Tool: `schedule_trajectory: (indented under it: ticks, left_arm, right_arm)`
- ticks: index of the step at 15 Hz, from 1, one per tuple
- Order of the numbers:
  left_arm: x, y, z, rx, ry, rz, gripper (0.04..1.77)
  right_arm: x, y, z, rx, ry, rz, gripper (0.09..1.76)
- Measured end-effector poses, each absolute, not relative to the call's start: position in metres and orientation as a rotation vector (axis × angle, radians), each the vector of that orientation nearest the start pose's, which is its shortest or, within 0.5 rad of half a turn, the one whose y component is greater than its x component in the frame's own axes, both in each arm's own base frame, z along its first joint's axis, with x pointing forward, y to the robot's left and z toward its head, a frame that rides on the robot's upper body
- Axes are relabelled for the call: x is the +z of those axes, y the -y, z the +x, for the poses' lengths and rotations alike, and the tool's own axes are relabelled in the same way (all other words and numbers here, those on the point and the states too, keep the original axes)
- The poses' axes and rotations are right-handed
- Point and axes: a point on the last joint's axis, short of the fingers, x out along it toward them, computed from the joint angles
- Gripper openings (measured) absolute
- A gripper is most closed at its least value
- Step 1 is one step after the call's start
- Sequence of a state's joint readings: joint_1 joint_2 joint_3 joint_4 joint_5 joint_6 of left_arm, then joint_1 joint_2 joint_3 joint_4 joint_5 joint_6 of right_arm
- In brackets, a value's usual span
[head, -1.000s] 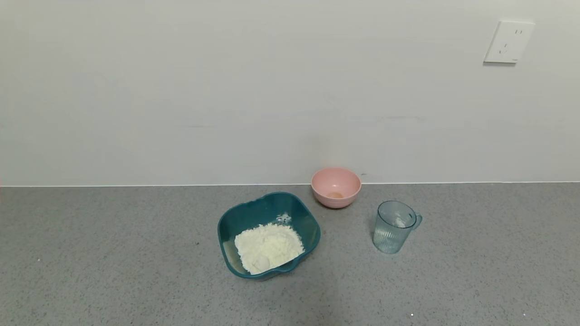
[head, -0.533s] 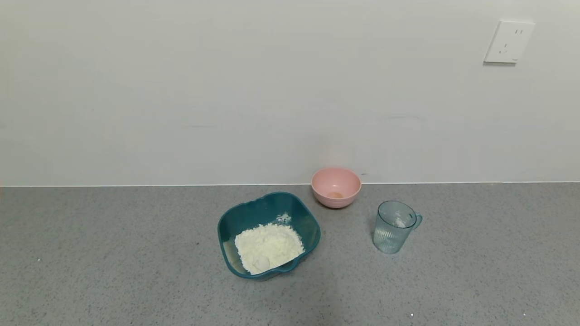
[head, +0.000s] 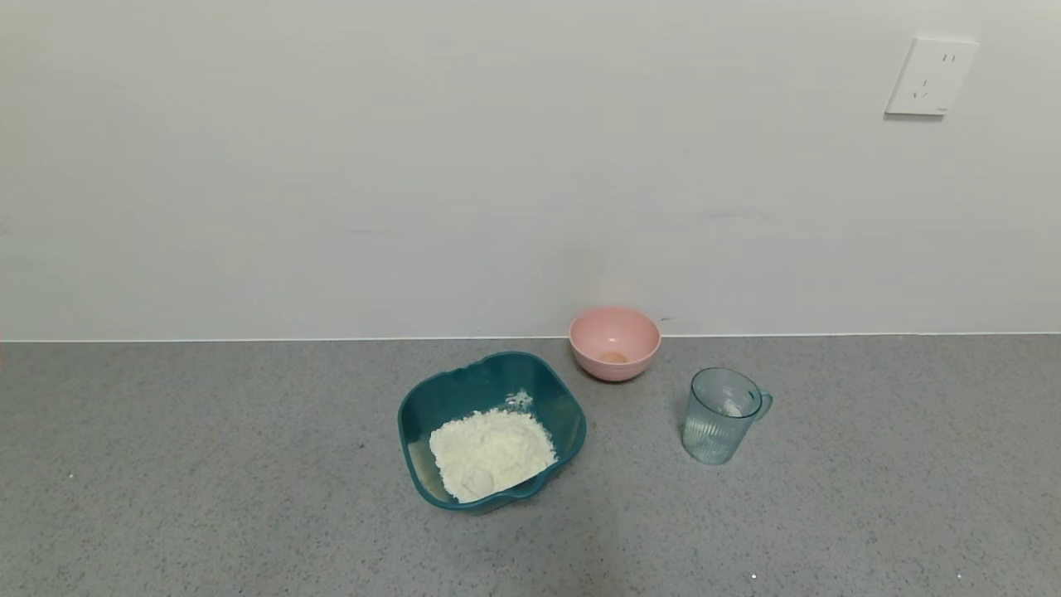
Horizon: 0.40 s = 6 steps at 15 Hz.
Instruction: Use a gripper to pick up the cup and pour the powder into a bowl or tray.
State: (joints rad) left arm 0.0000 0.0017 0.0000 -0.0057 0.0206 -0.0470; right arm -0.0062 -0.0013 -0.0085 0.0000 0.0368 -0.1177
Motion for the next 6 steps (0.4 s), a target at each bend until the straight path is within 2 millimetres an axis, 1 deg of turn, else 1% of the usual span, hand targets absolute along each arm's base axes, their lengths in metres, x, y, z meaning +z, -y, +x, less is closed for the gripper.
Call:
schedule_trajectory:
  ticks: [6]
  left_arm:
    - [0.0761,-0.0005,-0.0227,0.021,0.005,-0.047,1.72]
  right_arm:
    - [0.0754,-0.0009,-0.0229,0.03,0.001,-0.091,1.71]
